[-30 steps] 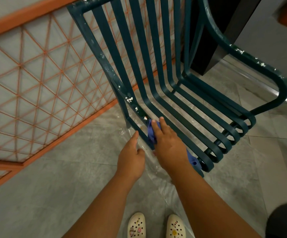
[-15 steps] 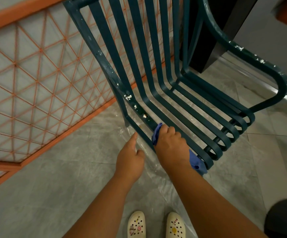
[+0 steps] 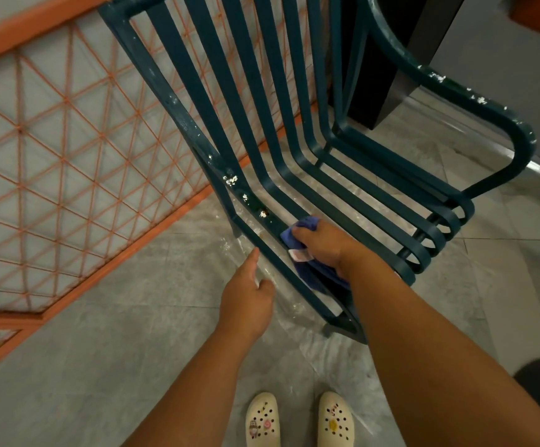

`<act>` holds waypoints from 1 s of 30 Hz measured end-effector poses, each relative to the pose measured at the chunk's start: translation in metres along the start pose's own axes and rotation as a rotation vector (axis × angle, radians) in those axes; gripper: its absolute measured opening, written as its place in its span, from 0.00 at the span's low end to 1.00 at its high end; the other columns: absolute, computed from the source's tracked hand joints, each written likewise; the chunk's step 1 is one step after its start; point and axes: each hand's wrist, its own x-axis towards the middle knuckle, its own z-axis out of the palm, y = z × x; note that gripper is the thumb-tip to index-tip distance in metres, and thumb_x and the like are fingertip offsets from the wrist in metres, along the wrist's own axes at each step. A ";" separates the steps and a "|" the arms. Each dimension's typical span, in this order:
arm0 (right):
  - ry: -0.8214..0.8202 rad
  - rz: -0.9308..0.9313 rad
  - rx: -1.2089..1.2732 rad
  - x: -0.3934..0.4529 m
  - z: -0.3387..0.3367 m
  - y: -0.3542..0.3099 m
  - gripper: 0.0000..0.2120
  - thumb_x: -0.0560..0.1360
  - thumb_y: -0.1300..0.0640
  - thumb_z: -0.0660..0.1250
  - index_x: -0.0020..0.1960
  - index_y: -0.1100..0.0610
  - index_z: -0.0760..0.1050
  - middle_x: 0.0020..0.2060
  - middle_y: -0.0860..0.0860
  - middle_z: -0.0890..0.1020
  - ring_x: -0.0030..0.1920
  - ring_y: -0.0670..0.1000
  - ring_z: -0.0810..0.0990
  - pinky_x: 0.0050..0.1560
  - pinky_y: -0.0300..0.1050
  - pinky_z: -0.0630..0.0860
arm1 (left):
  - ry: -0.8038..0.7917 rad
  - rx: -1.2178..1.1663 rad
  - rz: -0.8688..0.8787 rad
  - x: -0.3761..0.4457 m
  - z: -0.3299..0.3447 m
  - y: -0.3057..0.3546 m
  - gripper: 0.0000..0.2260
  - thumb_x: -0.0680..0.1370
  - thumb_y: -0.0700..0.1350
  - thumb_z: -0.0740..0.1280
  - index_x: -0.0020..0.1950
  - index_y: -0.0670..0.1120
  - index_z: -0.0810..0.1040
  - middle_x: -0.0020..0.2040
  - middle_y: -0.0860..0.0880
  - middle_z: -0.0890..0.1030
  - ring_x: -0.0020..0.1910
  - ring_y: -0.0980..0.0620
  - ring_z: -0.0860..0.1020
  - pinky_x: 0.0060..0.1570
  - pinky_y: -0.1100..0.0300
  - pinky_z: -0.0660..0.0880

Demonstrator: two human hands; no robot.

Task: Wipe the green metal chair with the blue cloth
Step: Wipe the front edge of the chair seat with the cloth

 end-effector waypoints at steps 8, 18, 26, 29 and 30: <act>0.516 -0.665 -0.905 -0.038 0.047 0.068 0.24 0.61 0.70 0.76 0.55 0.55 0.81 0.63 0.55 0.78 0.62 0.62 0.77 0.53 0.55 0.79 | 0.001 0.001 0.008 0.001 0.001 0.006 0.25 0.81 0.41 0.59 0.76 0.57 0.58 0.75 0.51 0.64 0.72 0.51 0.65 0.65 0.60 0.64; 0.432 -0.681 -0.934 -0.032 0.045 0.055 0.28 0.62 0.67 0.75 0.61 0.54 0.78 0.64 0.52 0.78 0.67 0.60 0.72 0.56 0.58 0.75 | 0.002 -0.009 0.005 0.005 0.000 -0.002 0.26 0.81 0.41 0.59 0.76 0.57 0.57 0.75 0.51 0.64 0.72 0.52 0.65 0.60 0.64 0.62; 0.389 -0.660 -0.868 -0.031 0.038 0.044 0.25 0.66 0.68 0.72 0.61 0.56 0.78 0.62 0.53 0.79 0.66 0.60 0.73 0.65 0.54 0.66 | -0.003 0.028 -0.004 0.004 0.002 -0.001 0.25 0.81 0.42 0.59 0.76 0.56 0.57 0.75 0.51 0.64 0.72 0.51 0.65 0.62 0.62 0.64; 0.339 -0.642 -0.846 -0.027 0.044 0.034 0.24 0.71 0.68 0.67 0.66 0.55 0.75 0.67 0.51 0.74 0.71 0.59 0.67 0.68 0.51 0.62 | -0.006 0.032 0.010 0.005 0.003 0.004 0.25 0.81 0.42 0.59 0.76 0.56 0.57 0.75 0.51 0.64 0.72 0.51 0.65 0.66 0.59 0.64; 0.318 -0.634 -0.861 -0.030 0.041 0.040 0.25 0.70 0.67 0.68 0.66 0.54 0.74 0.68 0.51 0.74 0.71 0.58 0.66 0.67 0.53 0.64 | -0.008 0.026 0.014 0.005 0.002 0.005 0.25 0.81 0.42 0.59 0.76 0.57 0.57 0.75 0.52 0.64 0.72 0.51 0.65 0.65 0.60 0.64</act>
